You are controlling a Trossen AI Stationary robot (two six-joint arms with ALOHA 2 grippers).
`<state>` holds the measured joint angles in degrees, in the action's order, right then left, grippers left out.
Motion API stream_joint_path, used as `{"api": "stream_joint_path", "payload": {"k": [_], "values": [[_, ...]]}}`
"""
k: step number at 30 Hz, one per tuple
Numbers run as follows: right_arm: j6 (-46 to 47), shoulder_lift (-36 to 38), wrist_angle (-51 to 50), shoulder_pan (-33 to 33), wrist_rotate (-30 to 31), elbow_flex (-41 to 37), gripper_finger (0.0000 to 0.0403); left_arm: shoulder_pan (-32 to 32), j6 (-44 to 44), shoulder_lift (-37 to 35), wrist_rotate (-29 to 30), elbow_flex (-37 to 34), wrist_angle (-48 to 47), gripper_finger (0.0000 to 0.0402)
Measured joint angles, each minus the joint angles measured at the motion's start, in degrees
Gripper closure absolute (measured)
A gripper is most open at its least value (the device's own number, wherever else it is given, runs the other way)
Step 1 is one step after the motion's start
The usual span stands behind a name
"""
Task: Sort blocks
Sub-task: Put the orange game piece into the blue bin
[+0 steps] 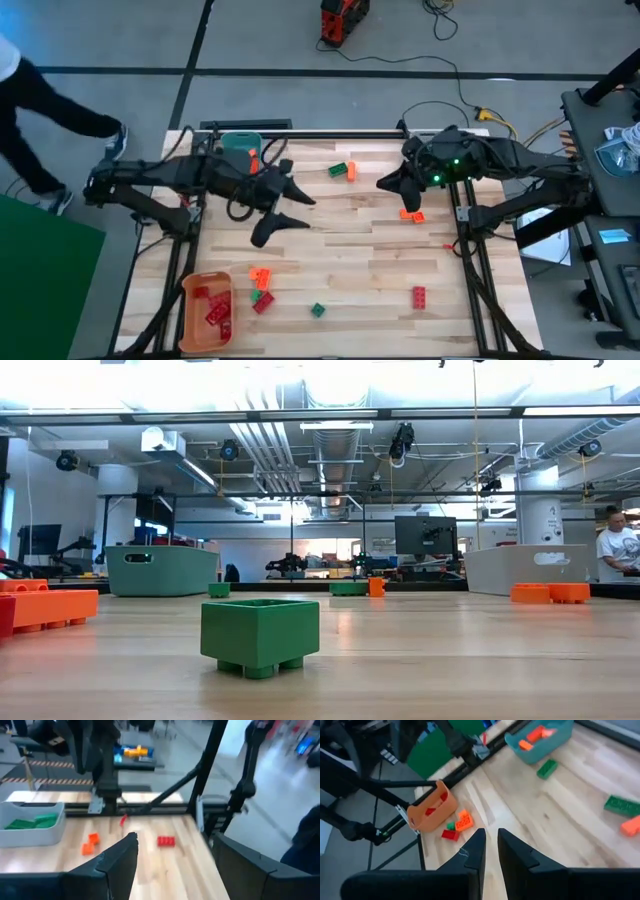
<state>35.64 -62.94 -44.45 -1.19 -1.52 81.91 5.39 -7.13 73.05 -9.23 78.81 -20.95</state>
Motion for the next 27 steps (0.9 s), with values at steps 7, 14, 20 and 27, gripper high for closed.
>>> {"api": "stream_joint_path", "payload": {"k": [7, 14, 20, 27], "values": [[5.62, -4.71, -0.7, 0.15, 0.13, 0.07, 0.0362, -0.42, -11.84, -10.48, 4.78, -22.16, 20.47, 0.0169], [6.73, -12.37, -0.63, -1.8, 0.07, 2.01, 0.0362, -0.4, -16.0, -18.7, 13.2, -30.96, 21.65, 0.0169], [10.93, -20.08, -6.8, -7.75, 0.04, 6.9, 0.0362, -0.35, -17.23, -23.52, 22.3, -28.7, 5.69, 0.0169], [8.07, -28.62, -17.26, -16.42, 0.17, 12.64, 0.0336, -0.4, -26.4, -25.58, 38.64, -19.39, -22.96, 0.0169]]}}
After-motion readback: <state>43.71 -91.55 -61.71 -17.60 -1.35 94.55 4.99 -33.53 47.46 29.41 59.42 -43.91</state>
